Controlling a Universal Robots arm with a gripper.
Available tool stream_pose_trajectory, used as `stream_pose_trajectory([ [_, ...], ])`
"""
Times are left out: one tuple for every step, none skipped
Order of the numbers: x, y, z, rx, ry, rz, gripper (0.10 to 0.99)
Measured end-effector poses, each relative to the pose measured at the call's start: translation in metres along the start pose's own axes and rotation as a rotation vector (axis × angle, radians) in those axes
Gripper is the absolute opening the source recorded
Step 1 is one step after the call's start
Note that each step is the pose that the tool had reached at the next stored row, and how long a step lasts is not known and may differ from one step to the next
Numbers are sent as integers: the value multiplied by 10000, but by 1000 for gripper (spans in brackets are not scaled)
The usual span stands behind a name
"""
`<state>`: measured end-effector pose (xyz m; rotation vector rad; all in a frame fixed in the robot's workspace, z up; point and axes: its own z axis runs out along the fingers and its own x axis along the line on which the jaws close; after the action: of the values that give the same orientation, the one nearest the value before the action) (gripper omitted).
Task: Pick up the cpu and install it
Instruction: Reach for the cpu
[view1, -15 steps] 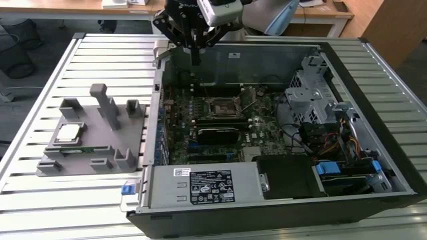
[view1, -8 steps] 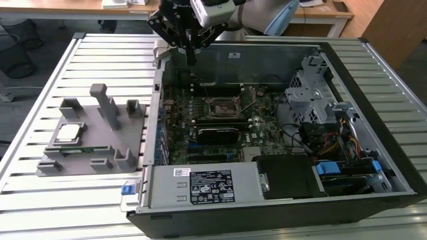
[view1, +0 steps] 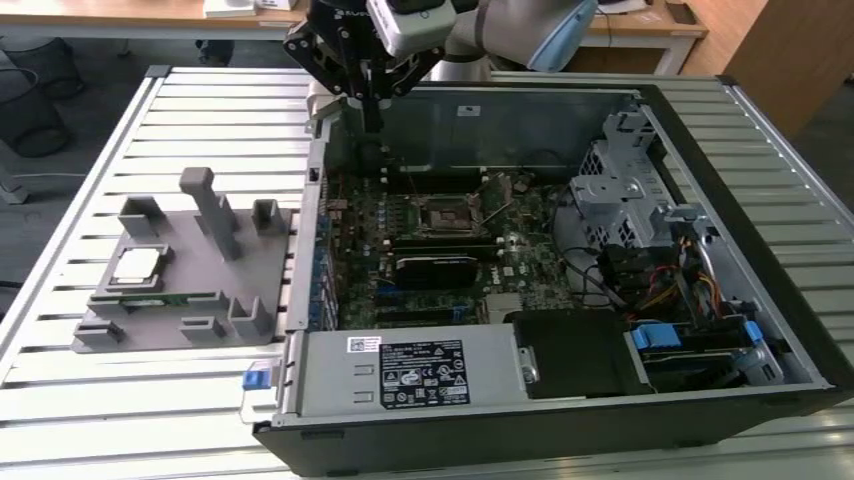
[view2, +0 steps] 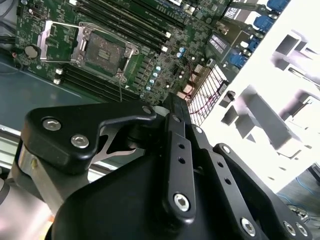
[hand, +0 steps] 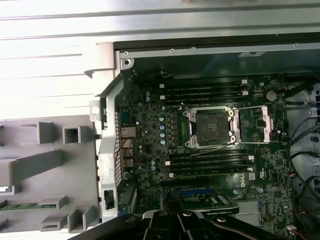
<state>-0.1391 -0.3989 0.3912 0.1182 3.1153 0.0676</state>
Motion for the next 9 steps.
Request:
stream_pose_trajectory([
  [8, -1, 2, 0, 4, 0, 106],
  [15, -1, 3, 1, 7, 0, 106],
  [24, -2, 3, 1, 9, 0, 106],
  [33, -3, 4, 2, 10, 0, 106],
  [41, -3, 6, 1, 12, 1, 106],
  [49, -4, 7, 1, 13, 0, 106],
  [59, -5, 8, 1, 15, 0, 106],
  [68, -6, 9, 2, 17, 0, 106],
  [76, -6, 10, 1, 18, 1, 106],
])
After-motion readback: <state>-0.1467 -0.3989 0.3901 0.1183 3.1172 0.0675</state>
